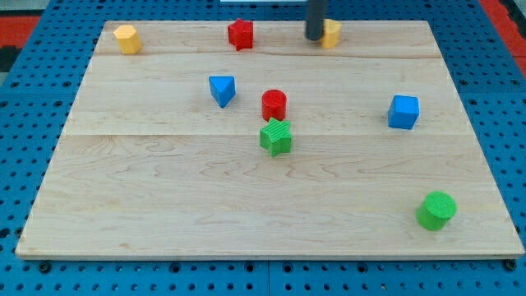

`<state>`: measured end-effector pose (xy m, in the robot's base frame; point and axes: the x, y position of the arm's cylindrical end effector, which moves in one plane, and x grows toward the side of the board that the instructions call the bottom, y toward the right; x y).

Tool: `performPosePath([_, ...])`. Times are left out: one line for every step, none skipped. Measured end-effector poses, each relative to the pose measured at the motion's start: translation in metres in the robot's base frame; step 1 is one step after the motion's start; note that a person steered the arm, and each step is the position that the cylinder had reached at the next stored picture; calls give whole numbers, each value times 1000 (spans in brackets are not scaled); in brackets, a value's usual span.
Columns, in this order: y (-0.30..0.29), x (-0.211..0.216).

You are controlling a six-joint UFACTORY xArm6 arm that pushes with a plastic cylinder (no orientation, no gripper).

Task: Place a blue cube to the top of red circle

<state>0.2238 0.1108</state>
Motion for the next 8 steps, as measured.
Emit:
performPosePath([23,0])
performPosePath([36,5])
performPosePath([61,5])
performPosePath([47,42])
performPosePath([48,71])
performPosePath([49,73])
performPosePath([54,73])
performPosePath([56,74])
